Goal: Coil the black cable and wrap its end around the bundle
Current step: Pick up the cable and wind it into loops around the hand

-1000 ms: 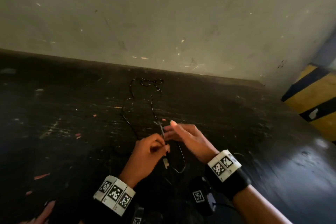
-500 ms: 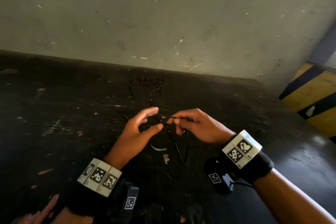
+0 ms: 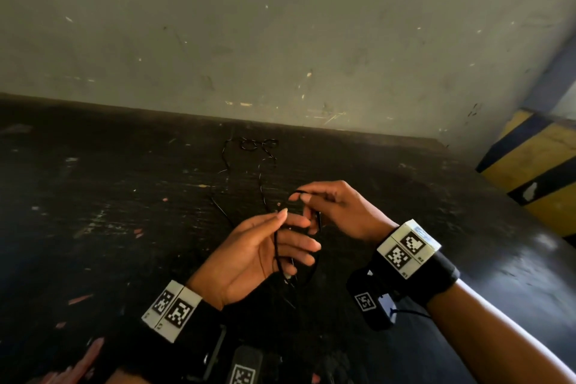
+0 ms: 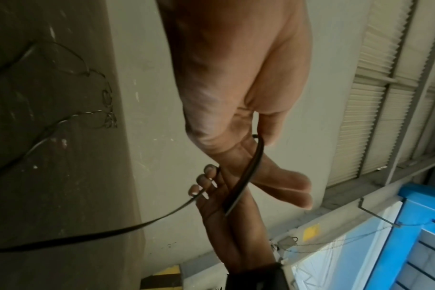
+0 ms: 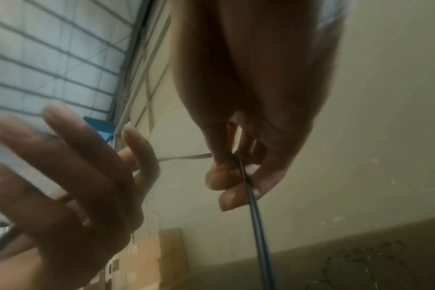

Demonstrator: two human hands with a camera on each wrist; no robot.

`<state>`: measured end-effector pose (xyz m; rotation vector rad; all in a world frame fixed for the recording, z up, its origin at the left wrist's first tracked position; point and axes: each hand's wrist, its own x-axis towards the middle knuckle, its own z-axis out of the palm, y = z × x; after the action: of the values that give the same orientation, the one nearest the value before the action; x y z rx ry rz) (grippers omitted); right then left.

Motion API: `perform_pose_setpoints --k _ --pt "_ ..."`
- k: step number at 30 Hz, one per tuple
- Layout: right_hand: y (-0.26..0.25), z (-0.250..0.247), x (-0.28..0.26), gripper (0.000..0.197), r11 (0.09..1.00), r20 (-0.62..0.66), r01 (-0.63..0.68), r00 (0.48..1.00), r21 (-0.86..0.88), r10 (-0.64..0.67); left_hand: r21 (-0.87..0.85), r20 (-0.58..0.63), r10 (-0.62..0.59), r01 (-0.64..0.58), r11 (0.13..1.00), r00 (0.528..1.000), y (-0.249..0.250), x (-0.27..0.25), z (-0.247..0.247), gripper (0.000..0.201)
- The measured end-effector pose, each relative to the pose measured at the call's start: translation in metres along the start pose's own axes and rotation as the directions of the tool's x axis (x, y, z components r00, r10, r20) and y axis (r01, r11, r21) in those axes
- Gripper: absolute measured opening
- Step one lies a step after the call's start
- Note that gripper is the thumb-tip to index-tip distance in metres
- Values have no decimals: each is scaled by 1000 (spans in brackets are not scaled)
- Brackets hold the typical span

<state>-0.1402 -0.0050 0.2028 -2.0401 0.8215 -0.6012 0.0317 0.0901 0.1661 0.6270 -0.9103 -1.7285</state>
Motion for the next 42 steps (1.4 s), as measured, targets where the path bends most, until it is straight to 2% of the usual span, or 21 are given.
perform_pose_setpoints --k 6,9,12,17,19,22,28,30,34,37,42 --pt "-6 4 -5 24 996 -10 52 999 -68 -52 24 71 -11 9 1000 997 0 -3 6 37" --pt "-13 9 -8 24 987 30 95 995 -131 -92 -10 89 20 -20 1000 996 5 -3 9 37" --pt "-5 32 -18 27 975 19 -12 1000 -221 16 -43 56 93 -91 995 994 10 0 7 40" --pt "17 64 -36 25 965 230 -17 970 -262 80 -66 -113 190 -198 978 975 13 6 -13 46" --pt "12 66 -40 34 952 280 -7 955 -306 97 -32 -167 192 -200 979 967 10 8 -23 47" --pt "0 62 -41 26 931 331 50 940 -362 79 -4 -187 188 -192 981 964 3 10 -31 45" --pt "10 36 -46 24 894 369 -93 888 -437 273 86 -213 241 -227 970 947 3 8 -40 36" --pt "7 32 -51 23 875 382 -41 889 -483 253 94 -236 257 -241 966 937 3 8 -41 37" --pt "-16 38 -46 23 799 408 185 909 -572 82 -16 -245 212 -223 975 946 -2 12 -34 36" --pt "-29 37 -40 21 762 408 222 911 -609 60 26 -268 205 -205 978 941 -1 14 -34 34" --pt "-39 13 -41 12 677 317 222 948 -702 19 180 -287 178 -129 975 941 -2 7 -48 38"
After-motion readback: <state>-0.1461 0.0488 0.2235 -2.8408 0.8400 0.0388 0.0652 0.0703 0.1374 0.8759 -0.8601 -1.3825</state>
